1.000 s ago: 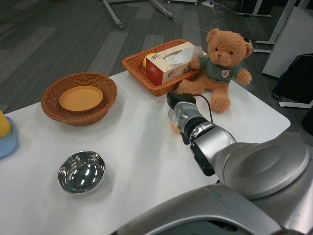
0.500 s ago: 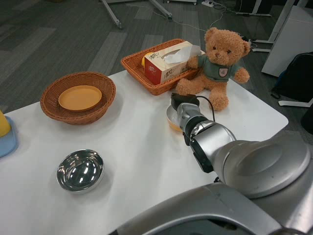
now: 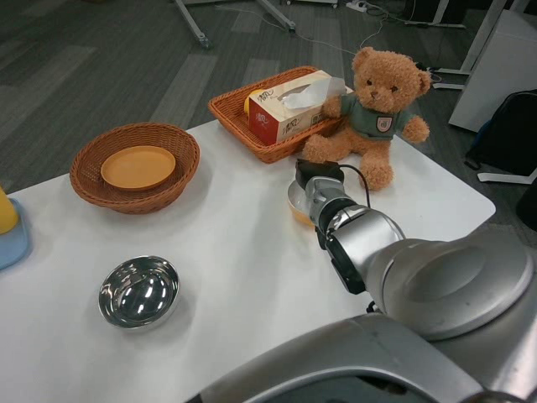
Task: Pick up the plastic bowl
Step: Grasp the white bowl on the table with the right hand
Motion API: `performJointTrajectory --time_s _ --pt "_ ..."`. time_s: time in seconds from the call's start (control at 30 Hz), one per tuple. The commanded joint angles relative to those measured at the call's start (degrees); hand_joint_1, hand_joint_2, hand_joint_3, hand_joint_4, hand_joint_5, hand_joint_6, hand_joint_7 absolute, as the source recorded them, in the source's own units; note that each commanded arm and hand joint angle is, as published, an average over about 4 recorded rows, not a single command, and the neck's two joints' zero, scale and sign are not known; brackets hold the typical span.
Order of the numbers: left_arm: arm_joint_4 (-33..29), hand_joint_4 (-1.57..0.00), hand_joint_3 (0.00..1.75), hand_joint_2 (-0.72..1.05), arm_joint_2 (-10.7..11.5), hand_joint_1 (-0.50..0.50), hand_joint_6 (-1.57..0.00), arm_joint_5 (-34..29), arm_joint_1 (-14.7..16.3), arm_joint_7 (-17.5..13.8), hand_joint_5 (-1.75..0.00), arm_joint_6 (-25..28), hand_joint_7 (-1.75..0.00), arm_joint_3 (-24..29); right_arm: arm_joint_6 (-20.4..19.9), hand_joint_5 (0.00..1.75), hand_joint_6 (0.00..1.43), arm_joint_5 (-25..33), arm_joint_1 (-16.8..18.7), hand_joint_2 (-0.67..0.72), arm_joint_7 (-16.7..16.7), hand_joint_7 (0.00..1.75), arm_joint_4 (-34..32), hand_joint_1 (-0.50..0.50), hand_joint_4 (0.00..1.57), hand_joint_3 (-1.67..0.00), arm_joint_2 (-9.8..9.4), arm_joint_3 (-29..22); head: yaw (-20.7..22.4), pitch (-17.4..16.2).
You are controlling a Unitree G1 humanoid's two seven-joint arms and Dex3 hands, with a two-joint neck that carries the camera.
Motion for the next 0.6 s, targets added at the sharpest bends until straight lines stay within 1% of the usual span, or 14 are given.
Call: performJointTrajectory --time_s 0.03,0.07,0.1,0.13,0.17,0.2,0.23,0.3,0.37,0.4,0.43,0.5,0.53,0.6 --pt "0.4 0.00 0.00 0.60 -0.1 -0.48 0.00 -0.2 0.5 0.1 0.00 -0.3 0.00 0.0 -0.9 1.60 0.00 0.2 0.5 -0.11 -1.8 0.79 0.7 -0.46 0.26 -0.54 0.99 -0.6 0.0 0.0" --pt "0.4 0.00 0.00 0.60 -0.1 -0.48 0.00 -0.2 0.5 0.1 0.00 -0.4 0.00 0.0 -1.1 1.70 0.00 0.2 0.6 -0.26 -2.2 0.98 0.6 -0.46 0.36 -0.75 1.12 -0.7 0.2 0.0" --pt "0.3 0.00 0.00 0.60 -0.2 -0.48 0.00 -0.2 0.6 0.1 0.00 -0.4 0.00 0.0 -1.3 1.72 0.00 0.2 0.7 -0.35 -2.6 1.17 0.5 -0.46 0.49 -0.95 1.25 -0.7 0.2 0.0" --pt "0.3 0.00 0.00 0.60 -0.2 -0.48 0.00 -0.3 0.6 0.1 0.00 -0.4 0.00 0.0 -1.3 1.72 0.00 0.2 0.7 -0.46 -3.0 1.40 0.5 -0.46 0.65 -1.19 1.36 -0.7 0.4 0.0" --pt "0.3 0.00 0.00 0.60 -0.2 -0.48 0.00 -0.3 0.7 0.1 0.00 -0.4 0.00 0.0 -1.3 1.70 0.00 0.2 0.8 -0.49 -3.3 1.48 0.5 -0.46 0.75 -1.29 1.47 -0.7 0.4 -0.1" --pt "0.3 0.00 0.00 0.60 -0.1 -0.48 0.00 -0.3 0.7 0.1 0.00 -0.4 0.00 0.0 -1.3 1.65 0.01 0.2 0.8 -0.54 -3.5 1.59 0.5 -0.46 0.93 -1.43 1.52 -0.7 0.4 -0.1" --pt "0.3 0.00 0.00 0.60 -0.1 -0.48 0.00 -0.3 0.7 0.1 0.00 -0.4 0.00 0.0 -1.3 1.60 0.03 0.2 0.8 -0.57 -3.7 1.64 0.5 -0.46 1.04 -1.51 1.56 -0.6 0.4 -0.1" --pt "0.3 0.00 0.00 0.60 -0.1 -0.48 0.00 -0.3 0.7 0.1 0.00 -0.4 0.00 0.1 -1.3 1.50 0.14 0.2 0.8 -0.60 -4.0 1.68 0.6 -0.46 1.28 -1.59 1.56 -0.6 0.4 -0.1" --pt "0.3 0.00 0.00 0.60 -0.1 -0.48 0.00 -0.3 0.8 0.1 0.00 -0.4 0.00 0.1 -1.5 1.36 0.54 0.2 1.0 -0.60 -4.2 1.64 0.6 -0.46 1.46 -1.59 1.58 -0.6 0.4 -0.1" --pt "0.3 0.00 0.00 0.60 -0.1 -0.48 0.00 -0.3 0.7 0.1 0.00 -0.4 0.00 0.1 -1.7 1.31 0.76 0.2 1.0 -0.60 -4.2 1.61 0.6 -0.46 1.51 -1.59 1.60 -0.6 0.4 -0.1" --pt "0.3 0.00 0.00 0.60 -0.1 -0.48 0.00 -0.3 0.7 0.1 0.00 -0.4 0.00 0.1 -2.1 1.24 1.03 0.2 1.2 -0.60 -4.4 1.55 0.5 -0.46 1.56 -1.59 1.60 -0.6 0.4 -0.1" --pt "0.3 0.00 0.00 0.60 -0.1 -0.48 0.00 -0.4 0.8 0.1 0.00 -0.4 0.00 0.1 -2.7 1.19 1.27 0.2 1.9 -0.60 -4.5 1.45 -0.3 -0.46 1.57 -1.59 1.63 -0.8 0.4 -0.1" --pt "0.3 0.00 0.00 0.60 -0.1 -0.48 0.00 -0.4 0.8 0.1 0.00 -0.4 0.00 0.1 -3.0 1.14 1.33 0.2 2.4 -0.60 -4.6 1.40 -1.1 -0.46 1.57 -1.59 1.65 -0.8 0.4 -0.1" --pt "0.3 0.00 0.00 0.60 -0.1 -0.48 0.00 -0.5 0.8 0.1 0.00 -0.4 0.00 0.1 -3.0 1.09 1.36 0.2 3.1 -0.64 -4.4 1.34 -2.5 -0.46 1.57 -1.59 1.71 -0.8 0.4 -0.1"
